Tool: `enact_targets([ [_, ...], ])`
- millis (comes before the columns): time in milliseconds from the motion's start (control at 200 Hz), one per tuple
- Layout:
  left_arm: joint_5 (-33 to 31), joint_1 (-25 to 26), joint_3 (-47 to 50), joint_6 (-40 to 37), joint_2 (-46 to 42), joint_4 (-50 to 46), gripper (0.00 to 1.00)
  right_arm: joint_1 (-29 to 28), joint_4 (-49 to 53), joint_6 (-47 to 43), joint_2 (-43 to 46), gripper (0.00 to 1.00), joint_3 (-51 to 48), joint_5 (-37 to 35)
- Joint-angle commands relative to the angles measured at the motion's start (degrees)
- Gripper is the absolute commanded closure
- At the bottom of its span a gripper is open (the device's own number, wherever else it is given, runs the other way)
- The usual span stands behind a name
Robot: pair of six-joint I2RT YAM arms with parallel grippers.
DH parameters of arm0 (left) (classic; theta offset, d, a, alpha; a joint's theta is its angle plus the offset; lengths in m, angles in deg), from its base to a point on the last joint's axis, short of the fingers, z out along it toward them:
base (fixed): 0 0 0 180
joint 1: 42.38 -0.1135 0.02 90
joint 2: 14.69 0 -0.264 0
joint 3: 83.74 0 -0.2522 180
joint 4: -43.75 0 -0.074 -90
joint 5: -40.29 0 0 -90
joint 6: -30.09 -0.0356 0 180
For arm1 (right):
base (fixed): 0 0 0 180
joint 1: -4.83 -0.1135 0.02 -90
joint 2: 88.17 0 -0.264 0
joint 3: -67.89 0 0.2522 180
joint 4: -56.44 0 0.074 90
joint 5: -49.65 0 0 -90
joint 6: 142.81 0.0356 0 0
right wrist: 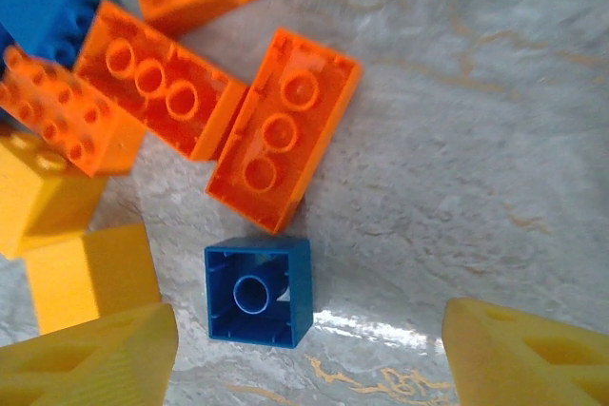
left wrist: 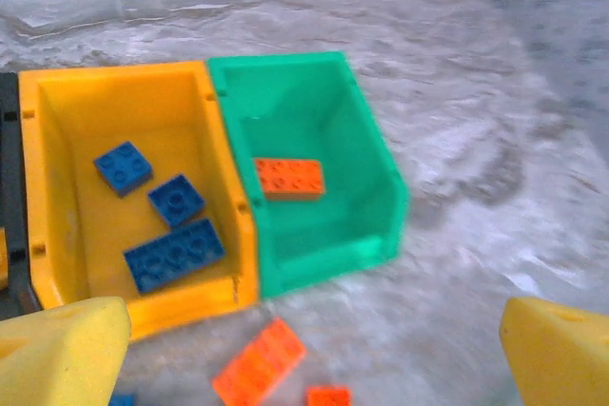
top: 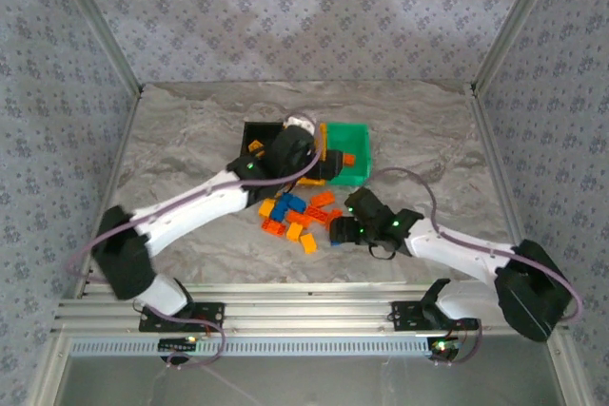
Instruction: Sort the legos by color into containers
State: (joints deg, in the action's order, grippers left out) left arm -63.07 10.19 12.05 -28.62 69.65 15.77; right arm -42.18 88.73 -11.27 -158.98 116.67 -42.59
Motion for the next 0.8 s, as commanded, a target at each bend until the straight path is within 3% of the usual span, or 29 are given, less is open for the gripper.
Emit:
enact_targets([
  [0,-2.7,1.3,8.6,2.7,-7.3,-0.3,0.01,-2.1,-0.8,-0.6,-3.7,0.26,3.3,-3.6],
  [180,-5.5,2.2,21.5,8.4,-19.1,-2.6,0.01,-3.7,0.0,-1.5,-10.3,0.31,7.0,-4.9],
  [405,-9.8,2.2,30.1,12.5,-29.0,-7.1,0.01,-5.0,2.5,-0.3,-15.0,0.48,8.1,-5.1],
  [645,-12.7,2.2,34.7,14.1,-34.1,-9.5,0.01,-6.7,3.3,1.7,-14.5,0.68,6.9,-6.2],
  [795,-14.5,2.1,36.6,14.8,-35.6,-10.9,0.00,-6.7,6.7,1.0,-8.7,0.73,9.2,-7.5],
])
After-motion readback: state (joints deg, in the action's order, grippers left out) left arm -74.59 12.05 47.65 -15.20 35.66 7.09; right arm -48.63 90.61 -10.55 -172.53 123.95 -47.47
